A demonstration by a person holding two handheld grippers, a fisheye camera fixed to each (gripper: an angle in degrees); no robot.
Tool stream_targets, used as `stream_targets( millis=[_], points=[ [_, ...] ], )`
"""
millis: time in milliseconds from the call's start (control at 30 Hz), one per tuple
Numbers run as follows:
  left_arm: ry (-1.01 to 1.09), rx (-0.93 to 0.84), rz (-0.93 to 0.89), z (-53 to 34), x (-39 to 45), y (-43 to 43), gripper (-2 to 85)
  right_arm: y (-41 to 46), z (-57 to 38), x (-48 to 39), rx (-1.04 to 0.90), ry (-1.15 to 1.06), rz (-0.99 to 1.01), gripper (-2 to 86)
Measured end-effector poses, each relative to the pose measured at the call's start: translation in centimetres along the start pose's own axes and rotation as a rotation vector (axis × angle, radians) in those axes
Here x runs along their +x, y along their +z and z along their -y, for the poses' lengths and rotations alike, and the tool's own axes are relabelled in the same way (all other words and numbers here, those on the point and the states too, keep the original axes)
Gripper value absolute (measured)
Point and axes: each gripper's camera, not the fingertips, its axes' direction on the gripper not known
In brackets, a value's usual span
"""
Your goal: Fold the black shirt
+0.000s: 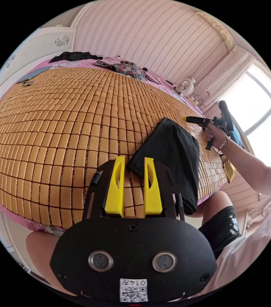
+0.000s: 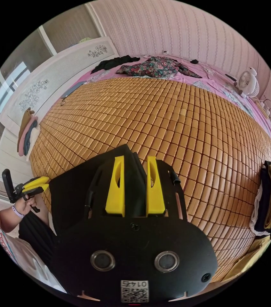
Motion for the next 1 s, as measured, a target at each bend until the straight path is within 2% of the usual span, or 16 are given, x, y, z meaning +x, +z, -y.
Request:
stream_targets(
  millis=[100, 200, 267, 467, 667, 833, 1000],
  points=[
    [-0.03, -0.03, -0.014, -0.5, 0.2, 0.6, 9.4, 2.6, 0.3, -1.2, -0.032, -0.025, -0.004, 12.7],
    [-0.005, -0.039, -0.015, -0.8, 1.1, 0.7, 10.3, 5.8, 0.7, -3.0, -0.116, -0.073, -0.048, 9.0],
    [0.008, -0.03, 0.011, -1.1, 1.6, 0.4, 10.8, 6.6, 0.3, -4.5, -0.103, -0.133, -0.091, 6.8],
    [0.032, -0.037, 0.107, -2.0, 2.2, -0.9, 4.0, 6.7, -1.5, -6.8, -0.084, -0.123, -0.043, 1.6],
    [0.144, -0.043, 0.154, -3.2, 4.4, -3.5, 0.3, -0.9, -7.2, -8.6, 0.164, -0.097, 0.118, 1.2],
    [0.199, 0.088, 0.094, -5.4, 6.3, -10.5, -0.1, -7.7, -13.3, -12.3, 0.324, -0.153, 0.099, 1.1],
    [0.241, 0.256, 0.105, -9.6, 7.4, -20.9, -0.3, -11.2, -16.3, -15.8, 0.445, -0.182, 0.138, 1.1]
  ],
)
